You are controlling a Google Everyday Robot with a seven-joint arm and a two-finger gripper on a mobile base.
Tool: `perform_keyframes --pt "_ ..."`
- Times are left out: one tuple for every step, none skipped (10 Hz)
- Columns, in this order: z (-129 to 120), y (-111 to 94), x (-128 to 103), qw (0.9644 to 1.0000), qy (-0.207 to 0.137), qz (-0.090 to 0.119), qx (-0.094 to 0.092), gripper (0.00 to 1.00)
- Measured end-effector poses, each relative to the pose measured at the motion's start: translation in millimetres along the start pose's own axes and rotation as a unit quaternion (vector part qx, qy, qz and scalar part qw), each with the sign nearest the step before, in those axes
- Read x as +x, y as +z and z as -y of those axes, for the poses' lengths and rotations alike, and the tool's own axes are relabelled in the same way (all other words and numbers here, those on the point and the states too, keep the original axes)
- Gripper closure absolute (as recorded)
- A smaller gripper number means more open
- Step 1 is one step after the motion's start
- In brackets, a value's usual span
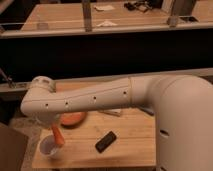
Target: Place the pepper in the ceramic cup
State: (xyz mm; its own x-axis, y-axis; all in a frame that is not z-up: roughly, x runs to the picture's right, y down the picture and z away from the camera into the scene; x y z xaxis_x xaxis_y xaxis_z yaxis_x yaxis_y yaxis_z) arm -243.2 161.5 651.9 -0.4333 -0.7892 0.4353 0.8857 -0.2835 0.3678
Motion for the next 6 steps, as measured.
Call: perform_keyframes --pt "0.4 0.1 -0.2 1.0000 -0.001 0.000 0.000 0.93" --pt "1.2 0.7 -0.6 1.0000 -0.002 0.001 0.000 0.93" --pt "1.8 0.8 -0.6 1.0000 -0.003 0.001 -0.001 0.89" --pt "2.2 1.1 -0.8 1.0000 -0.003 0.002 -0.001 0.85" --pt "2.5 1.2 -0.9 1.0000 -0.004 0.002 -0.002 0.85" --pt "2.7 1.3 -1.0 1.0000 -0.005 0.003 -0.002 0.85"
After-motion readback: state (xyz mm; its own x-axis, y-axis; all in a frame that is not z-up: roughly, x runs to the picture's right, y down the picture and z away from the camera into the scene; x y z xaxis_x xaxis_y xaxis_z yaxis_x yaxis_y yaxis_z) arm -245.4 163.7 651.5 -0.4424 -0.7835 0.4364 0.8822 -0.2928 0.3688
